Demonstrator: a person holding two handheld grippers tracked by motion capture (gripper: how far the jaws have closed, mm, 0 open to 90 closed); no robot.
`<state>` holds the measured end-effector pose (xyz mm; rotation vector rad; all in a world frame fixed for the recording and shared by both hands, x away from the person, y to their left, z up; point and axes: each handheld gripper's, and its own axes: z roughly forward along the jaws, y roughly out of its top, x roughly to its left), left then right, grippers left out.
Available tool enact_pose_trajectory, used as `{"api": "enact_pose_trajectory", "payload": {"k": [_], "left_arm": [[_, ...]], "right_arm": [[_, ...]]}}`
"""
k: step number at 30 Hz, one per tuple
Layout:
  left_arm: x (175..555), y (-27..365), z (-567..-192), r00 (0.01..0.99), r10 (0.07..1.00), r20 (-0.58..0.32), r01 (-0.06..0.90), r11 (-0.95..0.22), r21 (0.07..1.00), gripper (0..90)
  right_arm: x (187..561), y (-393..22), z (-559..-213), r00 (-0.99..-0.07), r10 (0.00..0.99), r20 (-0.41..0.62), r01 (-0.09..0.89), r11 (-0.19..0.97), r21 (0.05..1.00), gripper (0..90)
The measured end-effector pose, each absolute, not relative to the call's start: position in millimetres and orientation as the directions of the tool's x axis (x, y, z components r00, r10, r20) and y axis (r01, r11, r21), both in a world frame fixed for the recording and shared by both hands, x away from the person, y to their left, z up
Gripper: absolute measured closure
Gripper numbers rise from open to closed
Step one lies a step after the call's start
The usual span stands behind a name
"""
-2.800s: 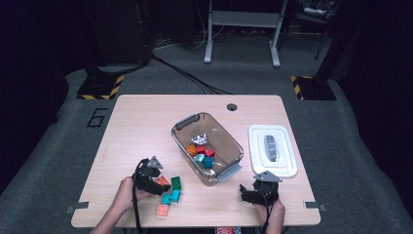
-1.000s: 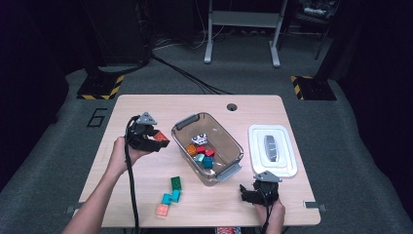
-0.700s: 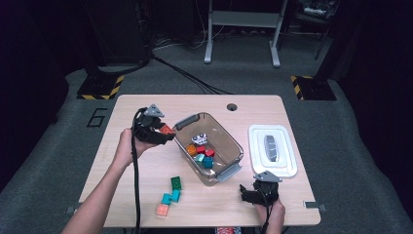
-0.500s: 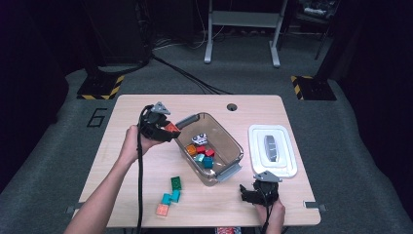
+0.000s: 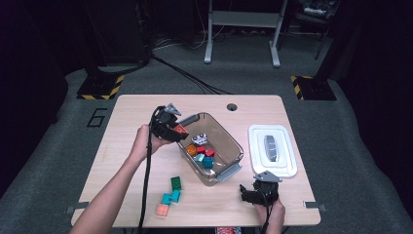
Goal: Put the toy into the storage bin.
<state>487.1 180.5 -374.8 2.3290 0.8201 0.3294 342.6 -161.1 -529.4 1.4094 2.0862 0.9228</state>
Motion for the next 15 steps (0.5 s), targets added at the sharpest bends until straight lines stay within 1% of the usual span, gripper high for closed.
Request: {"api": "enact_pose_trajectory", "payload": {"k": [8,15], "left_arm": [[488.6,172.7,-385.2,0.803,0.596,0.033,0.459,-0.652,0.604,42.7],[488.1,175.0,-386.2,0.811,0.585,0.021,0.459,-0.658,0.598,42.7]], "right_arm": [[342.6,-161.1,-529.4,-0.372,0.928,-0.002,0.622,0.252,0.741,12.2],[342.6,-161.1,-529.4,-0.373,0.928,-0.003,0.622,0.252,0.741,12.2]]}}
